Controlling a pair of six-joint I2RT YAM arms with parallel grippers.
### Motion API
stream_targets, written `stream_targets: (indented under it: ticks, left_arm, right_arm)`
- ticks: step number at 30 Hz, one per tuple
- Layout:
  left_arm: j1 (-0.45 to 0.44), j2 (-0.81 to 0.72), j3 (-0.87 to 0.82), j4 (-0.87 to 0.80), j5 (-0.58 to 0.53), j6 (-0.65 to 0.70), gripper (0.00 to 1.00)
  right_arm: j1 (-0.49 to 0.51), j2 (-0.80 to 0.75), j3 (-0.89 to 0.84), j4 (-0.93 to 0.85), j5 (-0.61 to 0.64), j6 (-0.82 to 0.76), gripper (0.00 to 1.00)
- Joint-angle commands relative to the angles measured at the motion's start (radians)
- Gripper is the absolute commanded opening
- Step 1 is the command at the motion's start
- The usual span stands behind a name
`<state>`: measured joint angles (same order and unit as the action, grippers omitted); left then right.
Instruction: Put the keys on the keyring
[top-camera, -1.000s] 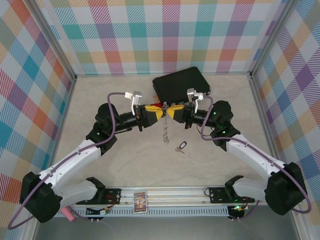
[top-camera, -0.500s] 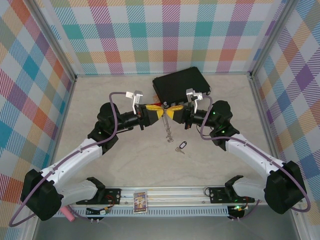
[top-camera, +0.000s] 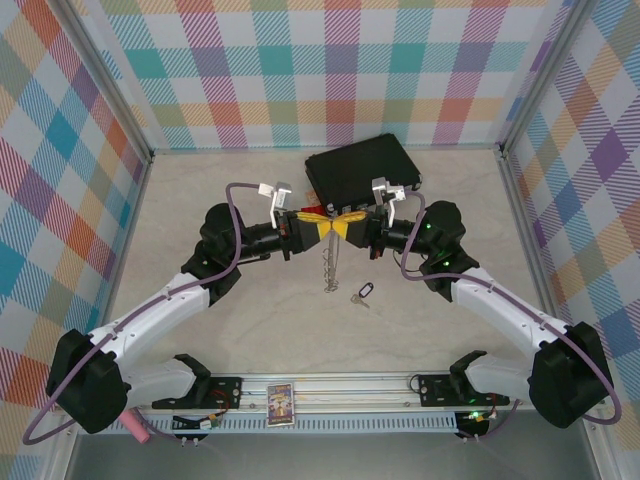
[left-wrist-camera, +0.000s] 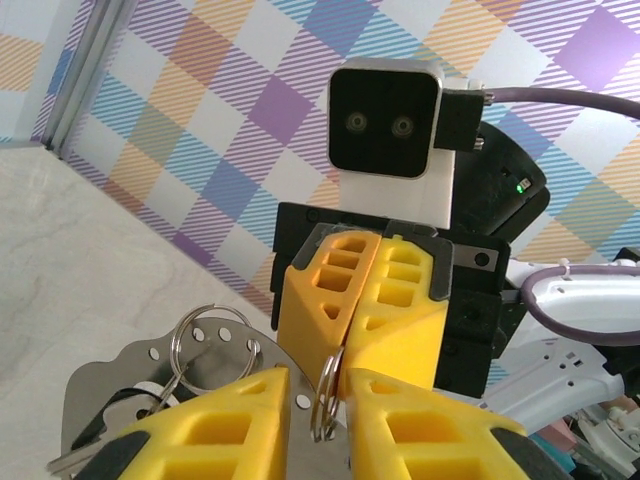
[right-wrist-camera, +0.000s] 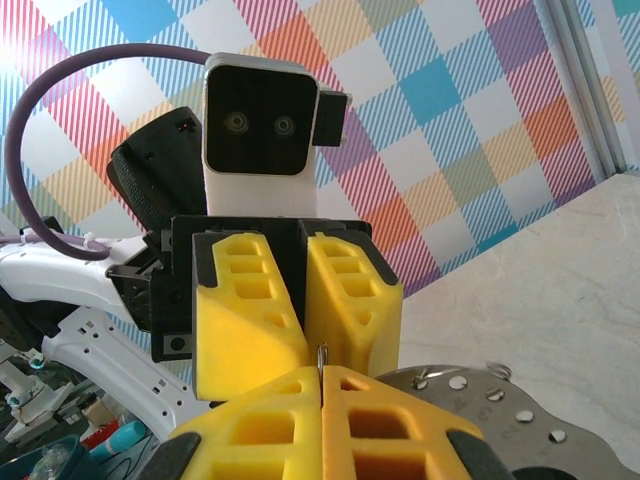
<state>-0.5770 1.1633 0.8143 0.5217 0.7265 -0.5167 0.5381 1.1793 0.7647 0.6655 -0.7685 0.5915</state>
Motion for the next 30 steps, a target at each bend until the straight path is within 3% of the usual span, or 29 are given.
stream_targets:
  ticks: [1,10,16,23,27,30]
  left_arm:
    - [0.008,-0.001,0.015,0.07,0.045,-0.022,0.19]
    - [0.008,0.006,0.016,0.066,0.065,-0.027,0.15]
    - [0.008,0.001,0.016,0.064,0.061,-0.029,0.0]
    - [0.008,-0.007,0.02,0.015,0.047,0.01,0.0]
    - [0.008,-0.025,0.022,-0.046,0.027,0.075,0.0]
    - [0.008,-0.047,0.006,-0.058,0.006,0.128,0.0]
  right_arm:
    - [0.005,-0.021,0.02,0.064,-0.018,0.013,0.0]
    - [0.005,-0.021,0.02,0.066,-0.017,0.013,0.0]
    - [0.005,-0.019,0.018,0.064,-0.02,0.011,0.0]
    - [0.005,-0.029,0.012,0.028,-0.007,-0.01,0.0]
    - [0.005,-0.065,0.003,-0.043,0.042,-0.05,0.33]
    - [0.005,-0.105,-0.008,-0.112,0.088,-0.089,0.4]
